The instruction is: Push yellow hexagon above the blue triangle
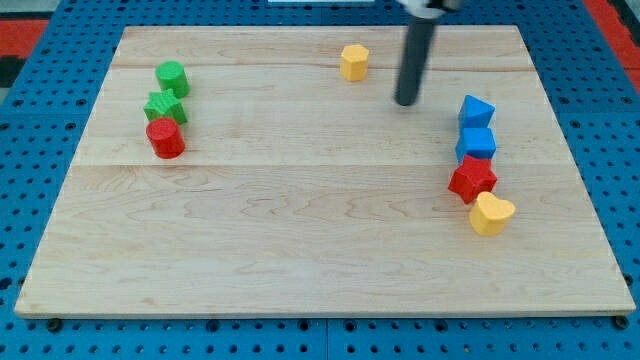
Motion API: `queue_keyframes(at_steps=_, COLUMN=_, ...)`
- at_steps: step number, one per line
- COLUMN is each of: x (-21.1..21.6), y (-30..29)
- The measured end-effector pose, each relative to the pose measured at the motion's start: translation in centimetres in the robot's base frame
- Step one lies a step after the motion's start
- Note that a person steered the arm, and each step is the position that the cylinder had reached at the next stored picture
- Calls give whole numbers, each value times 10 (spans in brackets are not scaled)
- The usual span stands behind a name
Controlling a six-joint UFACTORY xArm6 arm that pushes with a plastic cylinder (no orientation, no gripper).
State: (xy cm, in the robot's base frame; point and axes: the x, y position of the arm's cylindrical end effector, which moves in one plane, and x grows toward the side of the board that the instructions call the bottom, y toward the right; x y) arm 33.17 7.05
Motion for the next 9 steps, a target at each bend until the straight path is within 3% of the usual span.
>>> queue_keyframes(at_steps=1, x=-19, y=-79)
queue_keyframes(at_steps=4, x=-83, y=-77)
queue_keyframes(at_steps=8, x=-36, y=20)
queue_keyframes(at_steps=9, x=-32, y=13)
